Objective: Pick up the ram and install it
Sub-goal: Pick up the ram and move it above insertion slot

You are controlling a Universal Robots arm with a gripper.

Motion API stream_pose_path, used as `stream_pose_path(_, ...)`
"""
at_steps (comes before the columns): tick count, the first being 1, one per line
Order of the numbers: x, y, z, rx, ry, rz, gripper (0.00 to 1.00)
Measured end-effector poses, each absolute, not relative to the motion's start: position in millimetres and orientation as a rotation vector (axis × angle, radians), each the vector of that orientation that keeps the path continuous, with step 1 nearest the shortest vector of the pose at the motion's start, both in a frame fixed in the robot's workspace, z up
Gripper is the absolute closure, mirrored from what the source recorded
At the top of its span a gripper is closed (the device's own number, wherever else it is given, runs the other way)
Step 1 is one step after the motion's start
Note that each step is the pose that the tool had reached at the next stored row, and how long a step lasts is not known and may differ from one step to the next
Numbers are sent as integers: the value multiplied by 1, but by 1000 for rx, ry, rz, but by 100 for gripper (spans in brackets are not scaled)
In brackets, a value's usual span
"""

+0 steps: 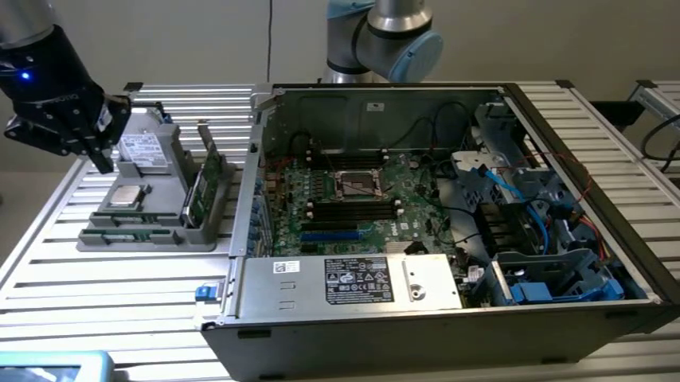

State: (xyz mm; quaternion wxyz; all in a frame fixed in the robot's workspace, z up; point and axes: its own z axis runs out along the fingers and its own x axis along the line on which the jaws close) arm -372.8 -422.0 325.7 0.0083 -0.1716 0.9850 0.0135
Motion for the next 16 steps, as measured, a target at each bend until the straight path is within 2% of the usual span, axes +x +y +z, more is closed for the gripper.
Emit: stream_pose_path(16, -373, -422, 325, -978, 2972, 46, 89)
